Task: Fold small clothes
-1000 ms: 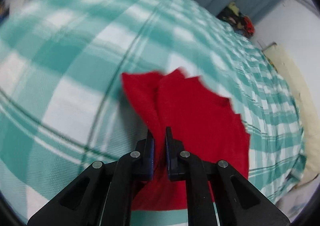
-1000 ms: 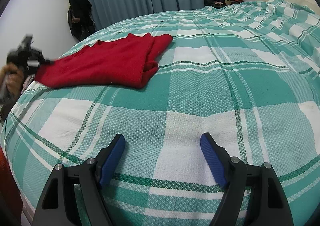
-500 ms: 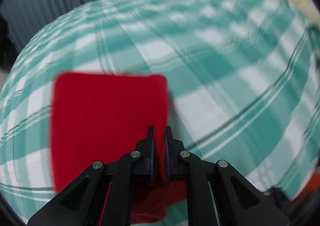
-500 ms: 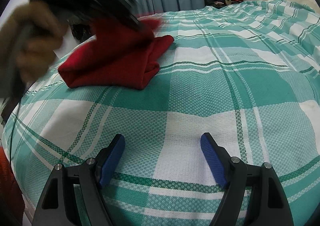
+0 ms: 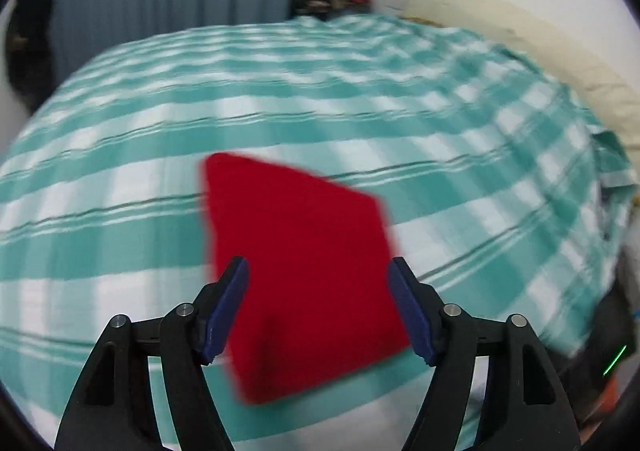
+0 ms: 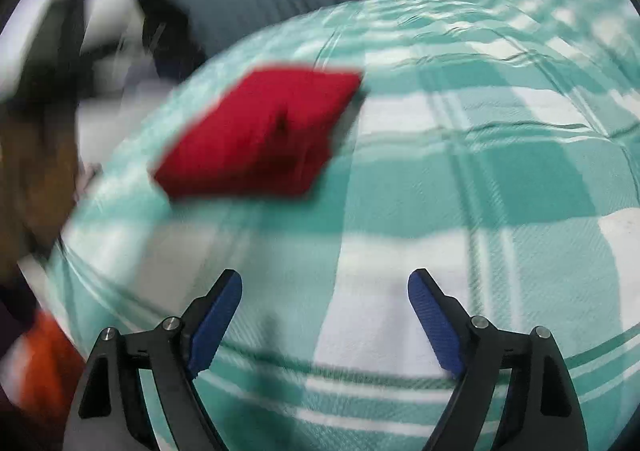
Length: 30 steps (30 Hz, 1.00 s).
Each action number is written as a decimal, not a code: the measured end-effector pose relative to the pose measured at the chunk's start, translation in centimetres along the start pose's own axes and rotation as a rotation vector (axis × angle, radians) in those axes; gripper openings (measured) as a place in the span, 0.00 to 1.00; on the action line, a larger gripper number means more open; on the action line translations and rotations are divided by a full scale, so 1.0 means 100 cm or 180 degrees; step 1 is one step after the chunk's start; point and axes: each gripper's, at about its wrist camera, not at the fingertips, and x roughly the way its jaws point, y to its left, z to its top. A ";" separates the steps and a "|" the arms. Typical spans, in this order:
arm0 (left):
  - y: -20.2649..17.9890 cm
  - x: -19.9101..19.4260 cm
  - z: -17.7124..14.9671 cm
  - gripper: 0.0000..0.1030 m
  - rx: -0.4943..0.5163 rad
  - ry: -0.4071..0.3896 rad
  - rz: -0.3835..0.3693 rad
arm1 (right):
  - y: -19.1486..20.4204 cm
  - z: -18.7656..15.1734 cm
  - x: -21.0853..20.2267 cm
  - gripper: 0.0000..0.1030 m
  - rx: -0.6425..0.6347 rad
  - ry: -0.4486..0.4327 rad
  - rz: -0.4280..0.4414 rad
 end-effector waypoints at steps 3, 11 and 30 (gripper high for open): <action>0.016 0.026 -0.031 0.53 0.0123 0.0312 0.0232 | -0.023 0.047 0.003 0.82 0.0508 -0.0159 0.0320; 0.037 0.054 -0.064 0.61 -0.0229 0.0528 0.0196 | -0.051 0.163 0.154 0.06 0.1076 0.0584 0.0650; 0.027 0.010 -0.056 0.68 -0.0231 -0.0029 0.0225 | 0.031 0.141 0.053 0.33 -0.0350 0.0091 0.1033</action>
